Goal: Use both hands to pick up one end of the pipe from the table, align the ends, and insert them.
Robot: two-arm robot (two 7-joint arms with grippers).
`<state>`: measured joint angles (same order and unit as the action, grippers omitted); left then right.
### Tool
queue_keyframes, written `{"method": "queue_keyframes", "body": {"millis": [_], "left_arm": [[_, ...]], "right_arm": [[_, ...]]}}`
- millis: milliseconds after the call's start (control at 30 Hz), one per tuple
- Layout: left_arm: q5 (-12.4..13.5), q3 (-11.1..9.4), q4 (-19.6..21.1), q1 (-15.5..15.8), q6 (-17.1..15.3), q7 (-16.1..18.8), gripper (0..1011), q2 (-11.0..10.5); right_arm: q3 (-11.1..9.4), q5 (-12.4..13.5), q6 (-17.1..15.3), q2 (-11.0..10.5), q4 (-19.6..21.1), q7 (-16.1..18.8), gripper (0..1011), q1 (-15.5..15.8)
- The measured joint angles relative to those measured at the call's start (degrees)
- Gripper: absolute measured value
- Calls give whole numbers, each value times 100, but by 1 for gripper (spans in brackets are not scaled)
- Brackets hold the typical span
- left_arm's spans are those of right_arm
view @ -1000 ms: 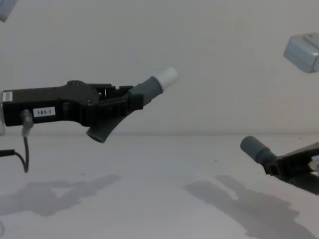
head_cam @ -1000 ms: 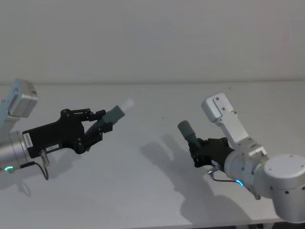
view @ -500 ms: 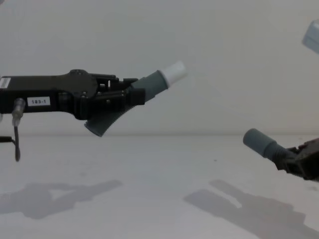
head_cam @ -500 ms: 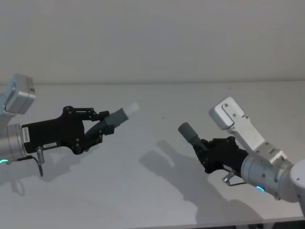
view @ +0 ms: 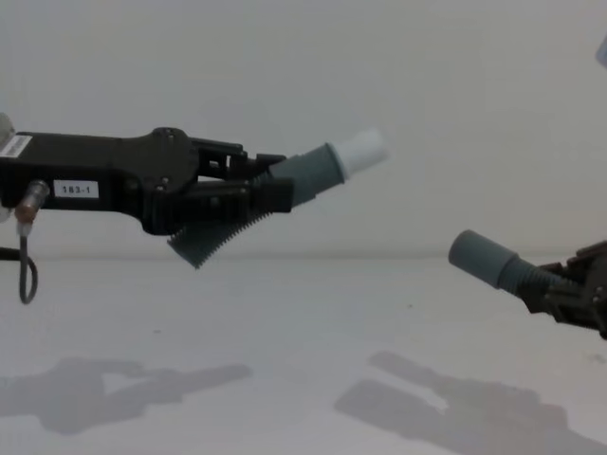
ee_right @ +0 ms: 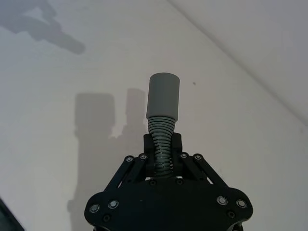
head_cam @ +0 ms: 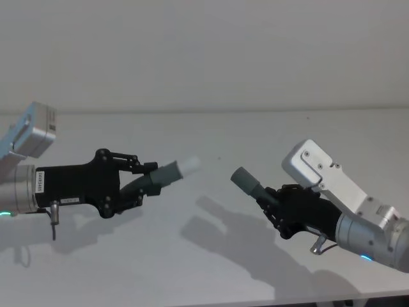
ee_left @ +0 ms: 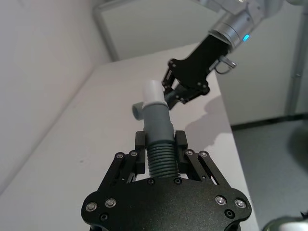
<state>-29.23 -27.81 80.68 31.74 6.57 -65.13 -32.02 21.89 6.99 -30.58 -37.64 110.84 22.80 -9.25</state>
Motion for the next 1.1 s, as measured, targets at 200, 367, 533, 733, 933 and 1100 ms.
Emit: {"method": "queue_keyframes", "body": {"millis": [200, 367, 533, 733, 933, 1100], "left_arm": [[39, -118, -13, 108, -54, -187, 327, -57], [67, -223, -50, 216, -118, -326, 327, -100], [77, -301, -111, 316, -168, -427, 327, -111], [77, -394, -205, 427, -200, -534, 327, -83], [67, -483, -310, 534, -218, -626, 327, -32], [56, -543, -371, 607, -228, -697, 327, -1]], "right_arm": [[23, -116, 383, -187, 39, 173, 173, 7], [26, -221, 762, -378, 60, 318, 173, 25], [-3, -285, 1083, -528, 66, 435, 172, 52], [-58, -332, 1547, -711, 43, 624, 172, 84], [-105, -349, 1976, -878, -29, 835, 172, 88], [-117, -369, 2255, -991, -84, 1031, 171, 55]]}}
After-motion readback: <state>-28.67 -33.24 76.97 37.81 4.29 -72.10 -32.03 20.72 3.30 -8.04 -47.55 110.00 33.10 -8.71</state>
